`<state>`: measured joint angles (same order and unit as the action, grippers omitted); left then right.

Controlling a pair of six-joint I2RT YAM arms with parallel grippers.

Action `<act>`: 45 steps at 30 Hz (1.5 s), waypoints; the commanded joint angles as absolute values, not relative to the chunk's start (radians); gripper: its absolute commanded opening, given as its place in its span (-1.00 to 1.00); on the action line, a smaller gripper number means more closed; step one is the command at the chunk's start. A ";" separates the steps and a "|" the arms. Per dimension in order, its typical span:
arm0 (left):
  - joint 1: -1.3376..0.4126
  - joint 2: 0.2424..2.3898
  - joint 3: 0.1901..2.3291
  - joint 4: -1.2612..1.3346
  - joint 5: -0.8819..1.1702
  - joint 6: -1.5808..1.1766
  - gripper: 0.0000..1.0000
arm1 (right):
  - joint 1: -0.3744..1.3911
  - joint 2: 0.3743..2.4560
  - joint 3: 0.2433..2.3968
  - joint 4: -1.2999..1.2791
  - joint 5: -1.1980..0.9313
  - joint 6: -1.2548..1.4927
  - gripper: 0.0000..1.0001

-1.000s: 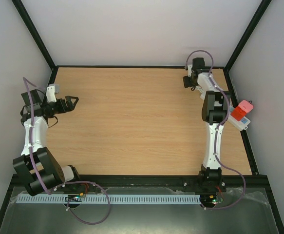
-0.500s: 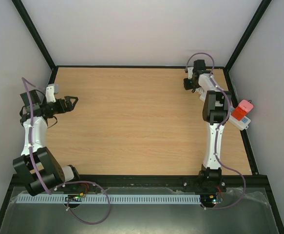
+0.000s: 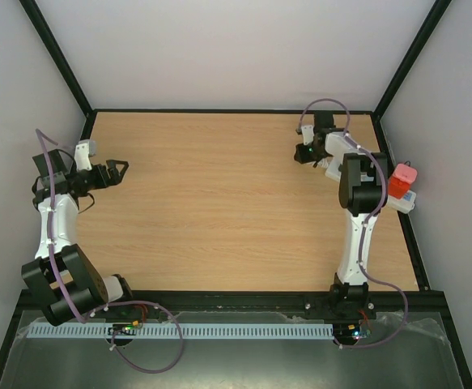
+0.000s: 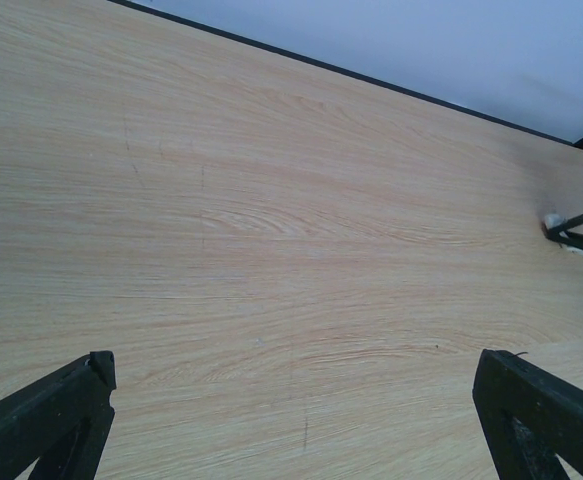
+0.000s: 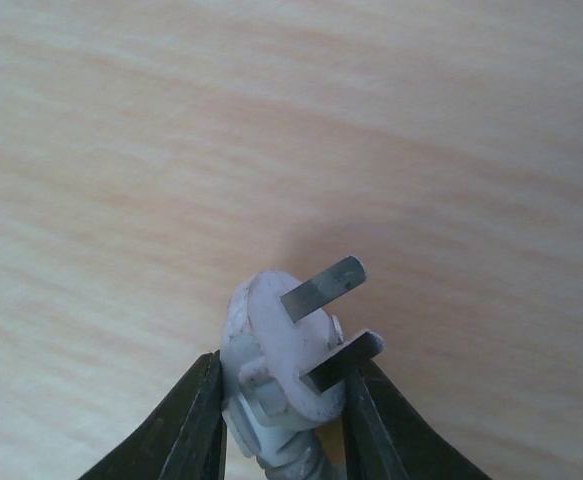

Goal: Pull the plug off the socket

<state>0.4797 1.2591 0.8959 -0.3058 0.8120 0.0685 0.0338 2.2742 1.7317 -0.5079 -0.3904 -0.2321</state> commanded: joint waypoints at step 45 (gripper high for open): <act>0.391 1.277 1.009 -0.598 0.797 0.455 0.99 | 0.813 2.283 1.604 -0.215 -0.602 0.052 -0.52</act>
<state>0.3908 1.2747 0.9775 -0.5495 0.8165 0.3912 0.7776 2.2299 1.5726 -0.2420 -0.5308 -0.0238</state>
